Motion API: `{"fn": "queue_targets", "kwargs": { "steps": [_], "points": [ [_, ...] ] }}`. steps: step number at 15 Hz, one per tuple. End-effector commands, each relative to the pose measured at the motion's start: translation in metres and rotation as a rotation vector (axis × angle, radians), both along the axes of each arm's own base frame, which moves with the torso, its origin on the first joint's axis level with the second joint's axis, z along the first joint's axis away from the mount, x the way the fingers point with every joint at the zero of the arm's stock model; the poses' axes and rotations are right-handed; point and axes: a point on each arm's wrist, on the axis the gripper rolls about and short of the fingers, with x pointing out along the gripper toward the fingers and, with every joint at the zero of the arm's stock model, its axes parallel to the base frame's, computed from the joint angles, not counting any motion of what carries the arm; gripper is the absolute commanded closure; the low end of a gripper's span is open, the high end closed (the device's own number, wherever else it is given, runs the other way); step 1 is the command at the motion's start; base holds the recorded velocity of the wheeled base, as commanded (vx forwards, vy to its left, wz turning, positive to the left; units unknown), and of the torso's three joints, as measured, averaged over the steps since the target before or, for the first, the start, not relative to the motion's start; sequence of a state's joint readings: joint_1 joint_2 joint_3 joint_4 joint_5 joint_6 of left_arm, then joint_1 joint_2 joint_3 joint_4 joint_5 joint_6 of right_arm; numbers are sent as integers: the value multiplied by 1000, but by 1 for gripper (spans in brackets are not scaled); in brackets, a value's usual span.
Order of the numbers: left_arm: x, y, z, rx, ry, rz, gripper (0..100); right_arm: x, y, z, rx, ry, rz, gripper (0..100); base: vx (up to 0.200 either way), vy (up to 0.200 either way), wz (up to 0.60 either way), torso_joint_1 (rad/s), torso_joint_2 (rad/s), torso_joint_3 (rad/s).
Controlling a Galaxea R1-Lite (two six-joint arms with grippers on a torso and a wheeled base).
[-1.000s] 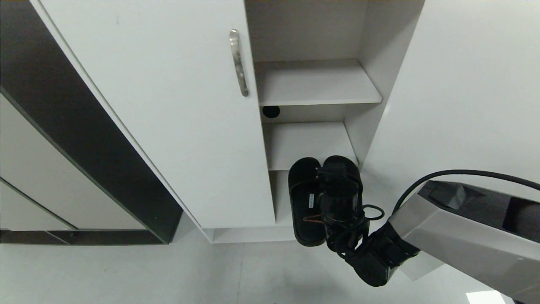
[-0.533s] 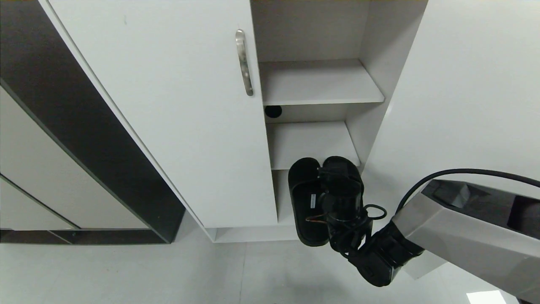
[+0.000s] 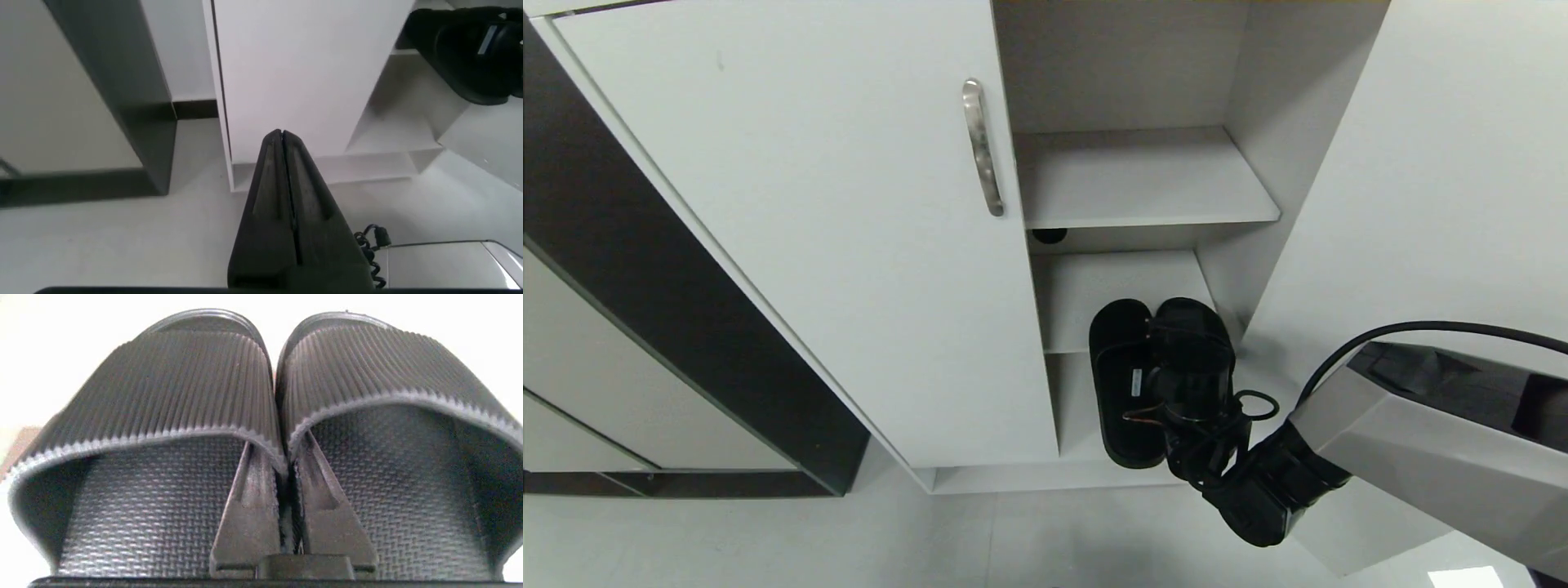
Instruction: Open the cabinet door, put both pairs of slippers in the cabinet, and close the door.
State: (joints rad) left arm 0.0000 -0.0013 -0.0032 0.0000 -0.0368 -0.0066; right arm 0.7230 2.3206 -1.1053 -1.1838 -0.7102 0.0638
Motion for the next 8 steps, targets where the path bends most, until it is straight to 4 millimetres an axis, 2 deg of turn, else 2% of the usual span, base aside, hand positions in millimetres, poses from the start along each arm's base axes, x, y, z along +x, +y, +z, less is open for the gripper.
{"fn": "queue_targets", "kwargs": {
  "steps": [1, 6, 8],
  "points": [
    [0, 0, 0, -1, 1, 0, 100, 0, 0, 2, 3, -3, -1, 100, 200, 0, 0, 2, -2, 2],
    [0, 0, 0, -3, 1, 0, 100, 0, 1, -3, 2, 4, 2, 100, 200, 0, 0, 1, 5, 0],
    [0, 0, 0, -7, 2, 1, 100, 1, 2, -8, 11, -2, 5, 100, 0, 0, 0, 0, 0, 0]
  ]
}}
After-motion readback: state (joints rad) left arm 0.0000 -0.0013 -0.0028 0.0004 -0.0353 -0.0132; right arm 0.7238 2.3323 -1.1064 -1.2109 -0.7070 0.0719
